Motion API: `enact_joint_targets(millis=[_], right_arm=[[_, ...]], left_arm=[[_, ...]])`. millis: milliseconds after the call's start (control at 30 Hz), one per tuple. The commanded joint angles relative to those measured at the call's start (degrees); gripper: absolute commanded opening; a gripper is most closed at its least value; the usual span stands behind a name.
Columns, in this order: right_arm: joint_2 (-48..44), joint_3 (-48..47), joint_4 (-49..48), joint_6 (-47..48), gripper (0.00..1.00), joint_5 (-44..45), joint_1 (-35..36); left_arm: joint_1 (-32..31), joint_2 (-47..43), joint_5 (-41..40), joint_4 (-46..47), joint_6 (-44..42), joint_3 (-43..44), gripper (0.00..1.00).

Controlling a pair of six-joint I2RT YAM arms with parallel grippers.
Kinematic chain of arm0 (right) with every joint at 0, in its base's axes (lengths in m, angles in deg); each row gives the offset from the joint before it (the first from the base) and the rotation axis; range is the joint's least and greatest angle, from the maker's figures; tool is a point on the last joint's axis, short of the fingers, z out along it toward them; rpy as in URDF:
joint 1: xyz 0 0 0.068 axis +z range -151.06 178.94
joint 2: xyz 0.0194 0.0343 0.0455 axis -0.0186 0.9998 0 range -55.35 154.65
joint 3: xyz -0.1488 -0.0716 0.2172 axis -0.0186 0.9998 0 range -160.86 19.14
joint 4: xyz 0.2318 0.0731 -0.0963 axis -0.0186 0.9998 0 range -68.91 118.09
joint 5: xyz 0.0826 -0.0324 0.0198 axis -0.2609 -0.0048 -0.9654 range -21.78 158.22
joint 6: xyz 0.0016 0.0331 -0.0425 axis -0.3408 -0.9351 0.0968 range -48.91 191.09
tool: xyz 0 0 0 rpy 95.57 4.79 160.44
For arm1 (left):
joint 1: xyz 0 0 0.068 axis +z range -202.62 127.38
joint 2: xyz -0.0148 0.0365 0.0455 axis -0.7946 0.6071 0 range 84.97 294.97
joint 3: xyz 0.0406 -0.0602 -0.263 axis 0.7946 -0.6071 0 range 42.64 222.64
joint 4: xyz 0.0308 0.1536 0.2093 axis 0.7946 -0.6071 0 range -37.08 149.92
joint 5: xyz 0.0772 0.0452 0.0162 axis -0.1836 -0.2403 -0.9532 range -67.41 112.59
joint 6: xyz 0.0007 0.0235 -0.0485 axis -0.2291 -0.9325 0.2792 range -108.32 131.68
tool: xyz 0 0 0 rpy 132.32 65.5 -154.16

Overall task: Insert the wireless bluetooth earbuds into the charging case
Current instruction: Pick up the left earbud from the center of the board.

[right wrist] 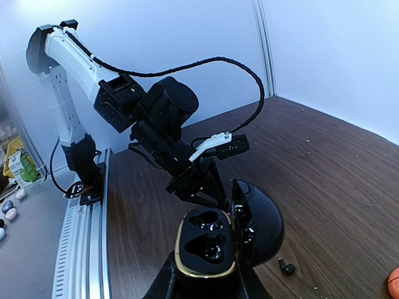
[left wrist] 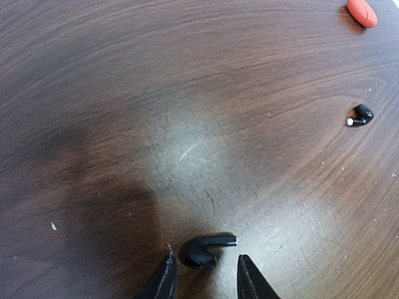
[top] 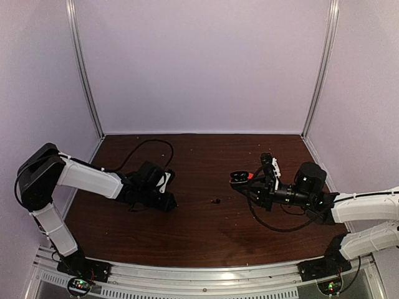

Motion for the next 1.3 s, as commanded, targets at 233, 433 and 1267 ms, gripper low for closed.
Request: enact_joint_targets(millis=[233, 433, 1267], right_arm=[[-1.47, 0.66, -0.54, 0.04, 0.00, 1.05, -0.22], [-1.32, 0.42, -0.26, 0.33, 0.00, 1.15, -0.20], [0.23, 0.05, -0.83, 0.11, 0.00, 0.53, -0.23]], left_arm=[[0.89, 3.03, -4.11, -1.85, -0.82, 4.29, 0.26], [0.90, 3.57, -2.93, -2.26, -1.94, 4.73, 0.23], [0.90, -1.62, -5.17, -1.34, -8.21, 4.10, 0.10]])
